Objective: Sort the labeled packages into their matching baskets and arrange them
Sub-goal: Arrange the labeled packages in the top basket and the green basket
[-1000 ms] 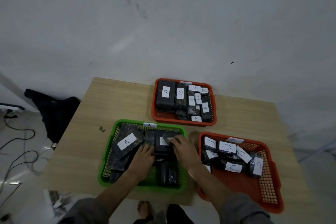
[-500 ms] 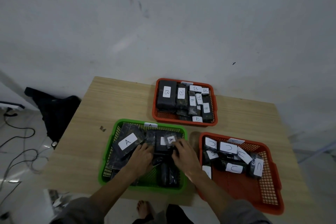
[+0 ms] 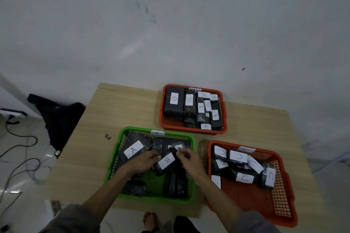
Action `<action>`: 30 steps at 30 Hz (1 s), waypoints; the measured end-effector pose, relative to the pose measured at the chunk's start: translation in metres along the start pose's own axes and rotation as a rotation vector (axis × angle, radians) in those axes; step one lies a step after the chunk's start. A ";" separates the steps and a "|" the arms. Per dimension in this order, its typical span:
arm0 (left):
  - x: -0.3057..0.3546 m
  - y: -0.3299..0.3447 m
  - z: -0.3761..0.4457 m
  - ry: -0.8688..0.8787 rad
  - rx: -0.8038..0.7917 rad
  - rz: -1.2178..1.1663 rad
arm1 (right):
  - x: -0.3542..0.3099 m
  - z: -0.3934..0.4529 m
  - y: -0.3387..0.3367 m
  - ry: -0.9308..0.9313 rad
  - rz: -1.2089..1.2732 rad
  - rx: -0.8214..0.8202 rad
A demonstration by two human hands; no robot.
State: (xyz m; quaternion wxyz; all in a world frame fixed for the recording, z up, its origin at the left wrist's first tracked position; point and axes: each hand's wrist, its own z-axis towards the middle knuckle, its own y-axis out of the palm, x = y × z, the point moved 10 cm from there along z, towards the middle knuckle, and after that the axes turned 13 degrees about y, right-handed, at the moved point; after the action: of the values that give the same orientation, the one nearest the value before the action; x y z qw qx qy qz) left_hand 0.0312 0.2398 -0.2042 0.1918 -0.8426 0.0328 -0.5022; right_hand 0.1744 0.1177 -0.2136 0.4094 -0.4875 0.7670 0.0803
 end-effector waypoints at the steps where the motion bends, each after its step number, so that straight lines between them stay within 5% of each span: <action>1: -0.002 0.000 -0.001 -0.026 0.036 -0.091 | 0.002 -0.001 0.001 0.032 0.047 -0.017; 8: 0.001 0.004 0.008 -0.060 0.240 -0.689 | -0.001 -0.011 0.017 0.167 0.250 -0.127; 13: 0.018 0.004 0.019 0.019 0.248 -0.932 | -0.038 -0.017 0.029 -0.014 0.072 -0.144; 18: 0.026 -0.012 0.029 0.039 0.221 -0.845 | -0.067 -0.011 0.006 -0.202 -0.208 0.033; 22: 0.022 -0.054 0.039 0.043 0.516 -0.681 | -0.078 0.003 -0.003 -0.259 -0.322 -0.013; 30: 0.041 -0.087 0.075 0.024 0.674 -0.266 | -0.109 0.059 -0.027 -0.227 -0.473 0.066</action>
State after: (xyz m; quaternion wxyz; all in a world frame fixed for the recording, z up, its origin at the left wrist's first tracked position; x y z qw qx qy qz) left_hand 0.1041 0.3317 -0.1710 0.3915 -0.7231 -0.2421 -0.5150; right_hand 0.2496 0.2084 -0.1675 0.5159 -0.6273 0.5833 0.0113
